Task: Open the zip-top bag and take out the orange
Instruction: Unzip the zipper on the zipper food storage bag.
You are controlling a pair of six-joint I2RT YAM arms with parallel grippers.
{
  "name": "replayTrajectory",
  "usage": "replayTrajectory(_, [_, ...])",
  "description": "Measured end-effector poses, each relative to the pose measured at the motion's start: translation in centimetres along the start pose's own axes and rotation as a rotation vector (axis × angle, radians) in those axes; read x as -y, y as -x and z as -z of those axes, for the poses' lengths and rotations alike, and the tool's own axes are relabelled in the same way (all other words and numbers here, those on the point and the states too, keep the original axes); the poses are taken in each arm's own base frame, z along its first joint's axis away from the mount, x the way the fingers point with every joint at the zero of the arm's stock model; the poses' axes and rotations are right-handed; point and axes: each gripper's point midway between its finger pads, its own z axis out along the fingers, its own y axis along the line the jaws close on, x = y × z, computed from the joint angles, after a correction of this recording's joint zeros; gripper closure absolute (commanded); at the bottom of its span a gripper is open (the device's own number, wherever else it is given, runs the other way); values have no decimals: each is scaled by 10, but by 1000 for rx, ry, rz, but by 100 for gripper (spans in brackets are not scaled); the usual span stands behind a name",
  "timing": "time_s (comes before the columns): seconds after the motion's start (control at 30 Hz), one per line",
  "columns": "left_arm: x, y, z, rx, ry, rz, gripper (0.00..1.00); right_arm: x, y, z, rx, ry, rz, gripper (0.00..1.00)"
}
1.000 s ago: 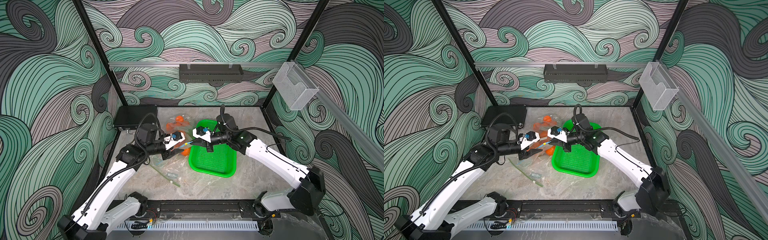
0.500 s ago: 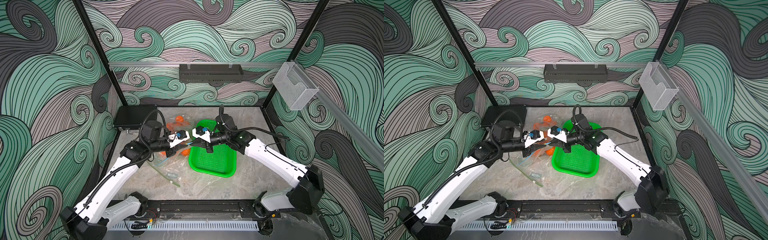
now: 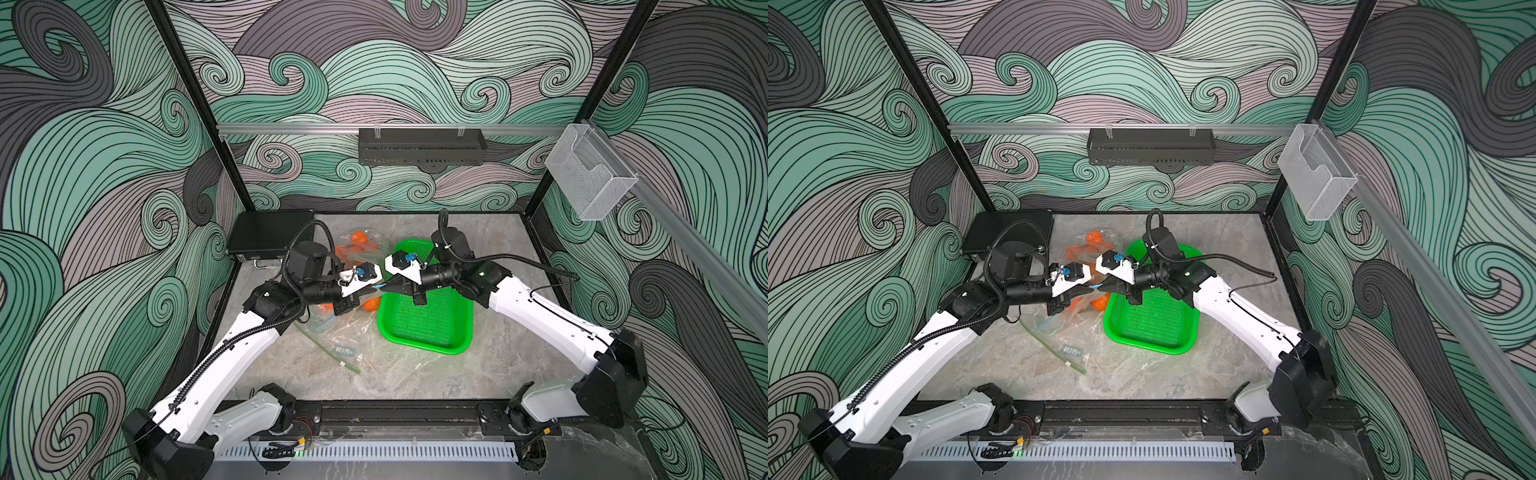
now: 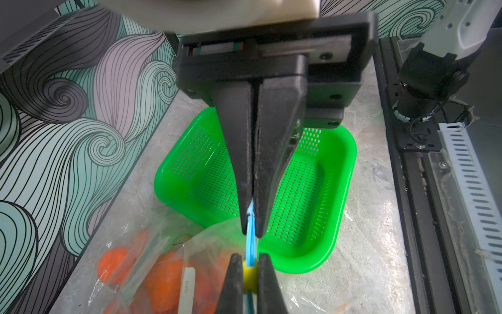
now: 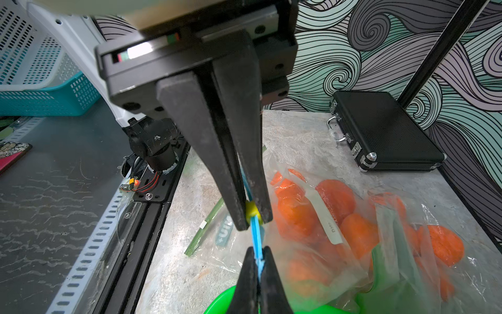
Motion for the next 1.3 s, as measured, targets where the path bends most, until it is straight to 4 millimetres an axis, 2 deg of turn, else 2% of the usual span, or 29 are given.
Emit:
replayTrajectory(0.2, [-2, 2, 6, -5, 35, -3, 100, 4, 3, 5, 24, 4, -29, 100])
replayTrajectory(0.37, [-7, 0, 17, -26, 103, 5, 100, 17, 9, 17, 64, -17, -56, 100])
replayTrajectory(0.8, [-11, -32, 43, -216, 214, 134, 100, 57, 7, 51, 108, -120, -146, 100])
replayTrajectory(1.03, [-10, -31, 66, -272, 255, 183, 100, 66, 10, 59, 123, -148, -155, 100])
replayTrajectory(1.3, [1, -45, 76, -336, 251, 240, 100, 69, 9, 62, 126, -158, -163, 100])
